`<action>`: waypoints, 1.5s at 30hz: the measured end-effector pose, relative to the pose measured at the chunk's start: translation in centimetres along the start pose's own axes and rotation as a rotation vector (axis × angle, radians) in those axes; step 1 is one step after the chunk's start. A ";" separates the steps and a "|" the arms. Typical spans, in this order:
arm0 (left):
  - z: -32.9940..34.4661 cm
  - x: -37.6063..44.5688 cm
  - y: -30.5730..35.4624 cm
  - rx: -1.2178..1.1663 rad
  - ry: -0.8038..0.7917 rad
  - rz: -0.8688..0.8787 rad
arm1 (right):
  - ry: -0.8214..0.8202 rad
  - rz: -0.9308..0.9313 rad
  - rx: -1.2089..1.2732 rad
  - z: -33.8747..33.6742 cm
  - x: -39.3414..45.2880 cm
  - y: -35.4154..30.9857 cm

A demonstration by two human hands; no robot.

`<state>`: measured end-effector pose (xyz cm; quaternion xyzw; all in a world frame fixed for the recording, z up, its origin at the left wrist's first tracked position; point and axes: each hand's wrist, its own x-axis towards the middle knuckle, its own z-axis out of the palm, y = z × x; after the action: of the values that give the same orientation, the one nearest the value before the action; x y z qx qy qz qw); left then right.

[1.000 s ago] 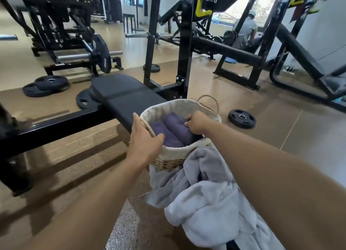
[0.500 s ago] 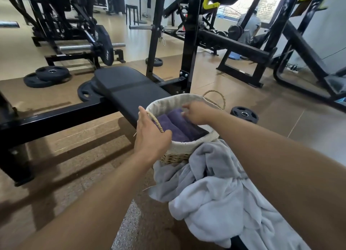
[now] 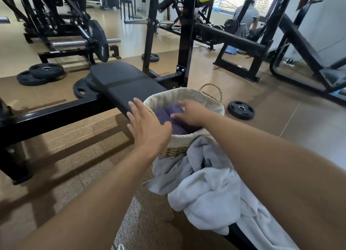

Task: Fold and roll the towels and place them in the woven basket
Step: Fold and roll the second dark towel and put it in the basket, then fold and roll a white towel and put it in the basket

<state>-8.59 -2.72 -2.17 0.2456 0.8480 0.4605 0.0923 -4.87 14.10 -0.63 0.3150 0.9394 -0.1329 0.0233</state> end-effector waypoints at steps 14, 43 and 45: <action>5.1 -9.2 4.4 0.125 -0.332 0.642 | 0.197 0.343 0.303 1.8 -25.2 13.7; 10.1 -9.7 1.9 0.864 -0.759 0.758 | 0.955 0.779 0.629 -0.7 -34.3 20.9; 10.5 -9.3 2.0 0.800 -0.730 0.770 | 1.142 0.782 0.718 -1.0 -34.4 20.9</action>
<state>4.14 1.22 -7.04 0.6865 0.7196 -0.0025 0.1042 35.23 10.25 -0.22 0.6313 0.5258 -0.2284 -0.5223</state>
